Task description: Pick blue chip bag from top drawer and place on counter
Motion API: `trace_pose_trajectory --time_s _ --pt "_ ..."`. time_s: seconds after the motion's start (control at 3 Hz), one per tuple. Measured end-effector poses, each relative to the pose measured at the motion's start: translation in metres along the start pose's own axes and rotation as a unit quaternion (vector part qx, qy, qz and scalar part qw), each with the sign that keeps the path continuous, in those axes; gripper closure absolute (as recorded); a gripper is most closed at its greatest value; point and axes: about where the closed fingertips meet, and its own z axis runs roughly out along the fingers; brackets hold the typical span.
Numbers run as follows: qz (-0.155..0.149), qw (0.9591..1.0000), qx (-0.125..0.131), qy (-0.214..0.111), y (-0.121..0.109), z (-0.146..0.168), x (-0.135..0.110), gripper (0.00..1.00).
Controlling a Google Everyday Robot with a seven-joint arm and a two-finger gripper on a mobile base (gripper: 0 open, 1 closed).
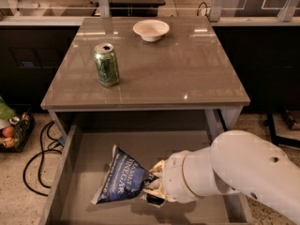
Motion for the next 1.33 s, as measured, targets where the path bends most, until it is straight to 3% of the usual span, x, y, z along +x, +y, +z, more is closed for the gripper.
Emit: trace_pose_trajectory --time_s 0.33,0.67,1.0,1.33 --pt "0.000 1.0000 0.000 0.000 0.000 0.000 0.000 1.00" --pt "0.022 0.9996 0.011 -0.013 -0.027 -0.010 0.002 1.00" --pt "0.045 0.9978 0.043 -0.021 -0.076 -0.049 0.008 1.00" --pt "0.054 0.9955 0.077 -0.014 -0.096 -0.089 0.009 1.00"
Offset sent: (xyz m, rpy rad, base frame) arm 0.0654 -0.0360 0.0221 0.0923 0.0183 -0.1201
